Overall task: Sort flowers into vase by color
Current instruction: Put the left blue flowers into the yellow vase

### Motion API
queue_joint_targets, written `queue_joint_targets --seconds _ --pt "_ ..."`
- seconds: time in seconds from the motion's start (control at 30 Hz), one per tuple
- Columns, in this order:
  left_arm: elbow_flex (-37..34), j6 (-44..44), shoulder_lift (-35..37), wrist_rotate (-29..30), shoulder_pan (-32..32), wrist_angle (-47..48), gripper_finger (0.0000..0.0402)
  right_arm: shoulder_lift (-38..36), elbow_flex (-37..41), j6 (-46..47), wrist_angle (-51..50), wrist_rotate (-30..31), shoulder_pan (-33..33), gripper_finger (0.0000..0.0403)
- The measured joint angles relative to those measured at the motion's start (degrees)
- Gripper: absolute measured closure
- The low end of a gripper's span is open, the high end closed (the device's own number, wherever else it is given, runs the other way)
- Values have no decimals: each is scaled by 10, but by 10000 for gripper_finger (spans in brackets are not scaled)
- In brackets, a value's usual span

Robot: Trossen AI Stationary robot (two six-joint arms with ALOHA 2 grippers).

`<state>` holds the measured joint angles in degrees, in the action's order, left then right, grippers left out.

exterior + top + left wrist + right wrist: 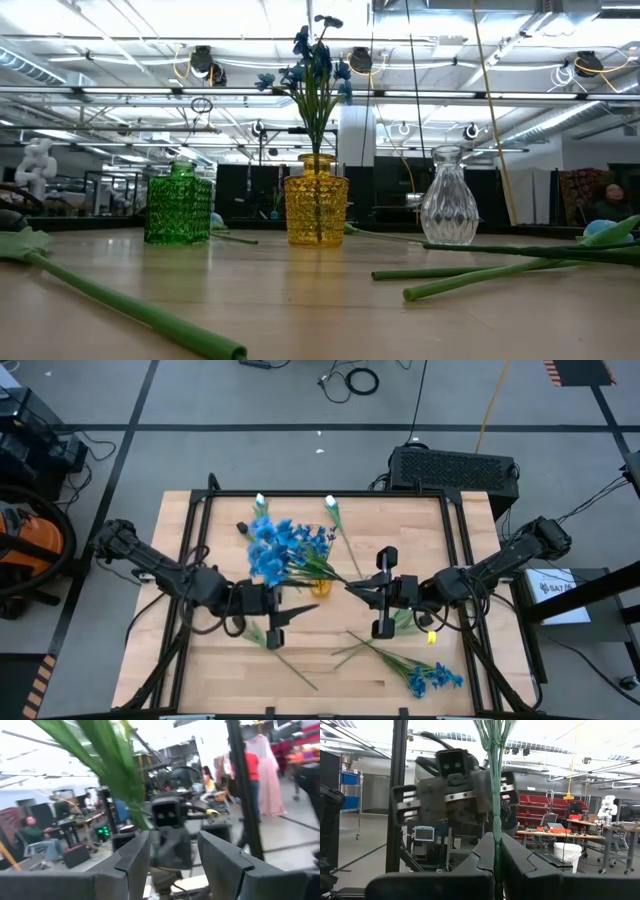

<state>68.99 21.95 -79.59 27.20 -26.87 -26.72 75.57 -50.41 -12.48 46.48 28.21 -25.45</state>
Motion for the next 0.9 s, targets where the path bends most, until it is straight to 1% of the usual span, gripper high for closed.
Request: queue_joint_targets --seconds 0.1,0.3,0.4,0.6,0.7,0.83,0.9 --pt "0 -5 6 -7 8 -15 228 0 0 -2 -1 0 0 397" --pt "1 -1 6 -19 18 21 228 0 0 1 -5 0 1 397" --pt "1 -2 6 -20 18 22 228 0 0 6 -10 0 2 397" --pt "1 -9 6 -31 21 -31 228 0 0 12 -17 0 4 397" --pt "1 -34 6 -42 27 -44 228 0 0 12 -17 -1 4 397" --pt "1 -67 6 -47 52 -46 228 0 0 13 -17 -32 8 397" --pt "1 -91 6 -66 67 -35 228 0 0 15 -18 -31 8 397"
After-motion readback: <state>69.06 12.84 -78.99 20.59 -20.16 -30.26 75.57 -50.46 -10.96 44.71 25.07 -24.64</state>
